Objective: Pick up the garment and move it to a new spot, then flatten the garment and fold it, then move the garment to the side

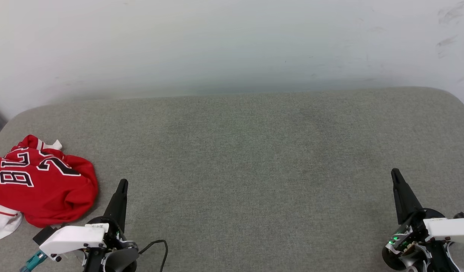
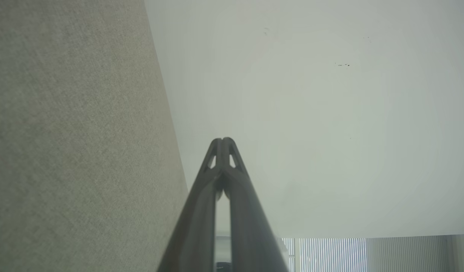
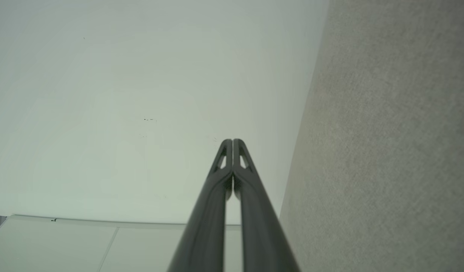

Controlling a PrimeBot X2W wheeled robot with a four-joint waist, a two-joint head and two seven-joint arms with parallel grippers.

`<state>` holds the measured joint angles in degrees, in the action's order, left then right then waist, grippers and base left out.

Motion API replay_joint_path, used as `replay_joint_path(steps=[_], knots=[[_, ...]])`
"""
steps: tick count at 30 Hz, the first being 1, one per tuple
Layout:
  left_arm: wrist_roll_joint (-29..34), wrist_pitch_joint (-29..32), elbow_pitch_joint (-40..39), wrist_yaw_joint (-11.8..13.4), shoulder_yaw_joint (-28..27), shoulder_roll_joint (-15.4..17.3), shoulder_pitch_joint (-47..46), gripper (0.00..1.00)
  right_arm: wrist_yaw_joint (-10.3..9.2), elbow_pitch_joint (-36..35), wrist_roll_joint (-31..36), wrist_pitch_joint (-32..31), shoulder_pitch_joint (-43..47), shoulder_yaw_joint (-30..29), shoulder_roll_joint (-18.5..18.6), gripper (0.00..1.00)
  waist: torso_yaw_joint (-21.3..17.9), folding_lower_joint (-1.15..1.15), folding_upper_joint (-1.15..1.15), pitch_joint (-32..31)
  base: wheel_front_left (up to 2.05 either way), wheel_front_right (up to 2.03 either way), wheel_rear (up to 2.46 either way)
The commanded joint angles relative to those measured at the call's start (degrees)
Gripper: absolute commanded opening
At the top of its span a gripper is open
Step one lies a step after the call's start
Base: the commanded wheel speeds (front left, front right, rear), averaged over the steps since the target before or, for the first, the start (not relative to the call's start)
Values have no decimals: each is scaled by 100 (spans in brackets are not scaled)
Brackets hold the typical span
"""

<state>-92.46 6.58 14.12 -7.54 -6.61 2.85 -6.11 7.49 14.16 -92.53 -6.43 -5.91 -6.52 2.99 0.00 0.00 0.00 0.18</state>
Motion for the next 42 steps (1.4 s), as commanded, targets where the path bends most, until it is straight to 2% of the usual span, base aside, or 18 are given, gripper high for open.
replay_joint_path(steps=[1, 29, 30, 34, 42], knots=[[10, 5, -7, -16, -9, -13, -28, 0, 0, 2, 25, -4, -69, 3, -19, 0, 0, 0, 0, 0, 0, 0, 0], [10, 5, -7, -16, -11, -13, -28, 0, 0, 2, 25, -4, -69, 4, -19, 0, 0, 0, 0, 0, 0, 0, 0], [0, 0, 1, 0, 4, -1, 0, 100, 0, 1, 0, 0, 0, 0, 0, 100, 0, 0, 0, 0, 0, 0, 0], [-2, -12, 100, 5, 36, -8, 78, 100, -1, 89, 9, 12, 91, 10, -3, 100, 0, 0, 0, 0, 0, 0, 0], [-24, -217, -164, 5, 249, -6, 93, 100, -1, -160, 136, 224, 180, 152, 2, 100, 3, 0, 0, 2, 0, 0, 0]])
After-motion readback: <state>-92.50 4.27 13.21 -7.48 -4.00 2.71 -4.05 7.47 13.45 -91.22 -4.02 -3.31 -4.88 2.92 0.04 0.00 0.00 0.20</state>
